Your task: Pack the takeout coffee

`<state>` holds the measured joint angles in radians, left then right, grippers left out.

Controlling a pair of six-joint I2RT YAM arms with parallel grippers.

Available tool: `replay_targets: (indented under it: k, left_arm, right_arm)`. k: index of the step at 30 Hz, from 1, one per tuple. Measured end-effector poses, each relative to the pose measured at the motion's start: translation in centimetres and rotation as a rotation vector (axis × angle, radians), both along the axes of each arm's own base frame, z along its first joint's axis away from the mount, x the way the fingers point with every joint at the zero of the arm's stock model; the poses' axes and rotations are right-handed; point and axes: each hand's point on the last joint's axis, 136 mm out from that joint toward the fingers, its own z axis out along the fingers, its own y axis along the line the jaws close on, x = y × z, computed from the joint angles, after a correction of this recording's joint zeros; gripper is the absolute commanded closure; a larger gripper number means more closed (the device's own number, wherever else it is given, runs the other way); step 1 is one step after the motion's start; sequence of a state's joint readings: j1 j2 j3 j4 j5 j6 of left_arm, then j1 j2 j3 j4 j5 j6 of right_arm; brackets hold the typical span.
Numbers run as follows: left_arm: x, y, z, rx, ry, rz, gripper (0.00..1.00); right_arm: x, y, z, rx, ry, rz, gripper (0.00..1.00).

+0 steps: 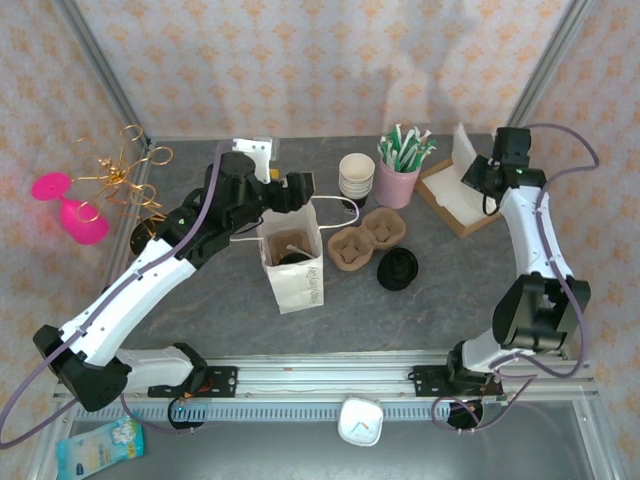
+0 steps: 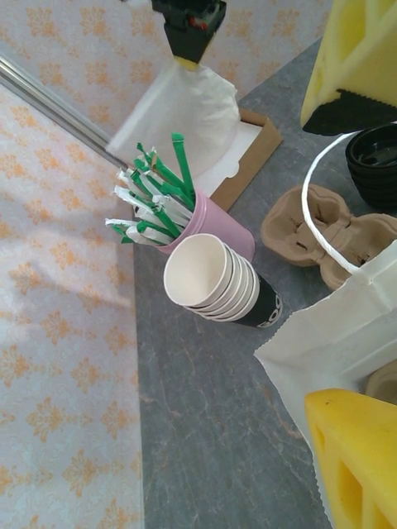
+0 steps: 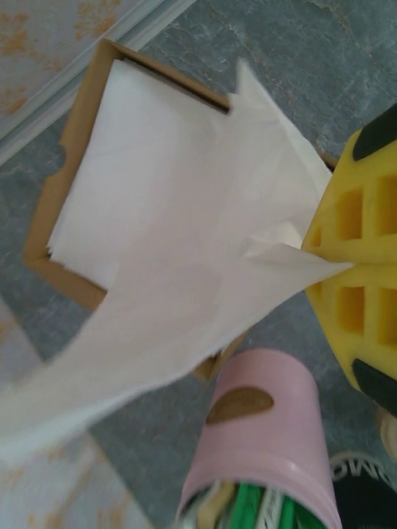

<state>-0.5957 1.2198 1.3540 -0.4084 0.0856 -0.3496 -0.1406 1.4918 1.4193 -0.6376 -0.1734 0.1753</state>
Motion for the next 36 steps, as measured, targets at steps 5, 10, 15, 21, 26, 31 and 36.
replay_targets:
  k: [5,10,15,21,26,31,36]
  left_arm:
    - [-0.3,0.2,0.9,0.011,-0.031,-0.009,0.18]
    - [-0.5,0.2,1.8,0.009,-0.056,-0.021,0.16]
    - [-0.6,-0.3,2.5,-0.010,-0.075,-0.045,0.17]
    - [-1.8,-2.9,3.9,-0.015,-0.133,-0.131,0.17]
    - [-3.3,-6.8,5.5,0.024,-0.241,-0.240,0.13]
    - [-3.8,-10.7,6.7,0.058,-0.342,-0.308,0.09]
    - [-3.3,-14.7,6.9,0.082,-0.403,-0.327,0.04]
  right_arm:
    - [-1.3,1.1,4.8,0.059,-0.115,0.001,1.00]
    - [-3.1,2.7,11.4,0.150,-0.279,0.020,1.00]
    - [-5.4,4.9,16.9,0.268,-0.416,0.068,1.00]
    - [-7.0,8.4,20.0,0.436,-0.477,0.150,1.00]
    - [-7.7,11.8,22.5,0.583,-0.520,0.228,1.00]
    - [-8.4,15.2,24.7,0.692,-0.552,0.312,1.00]
    - [-9.3,18.9,26.2,0.769,-0.566,0.405,1.00]
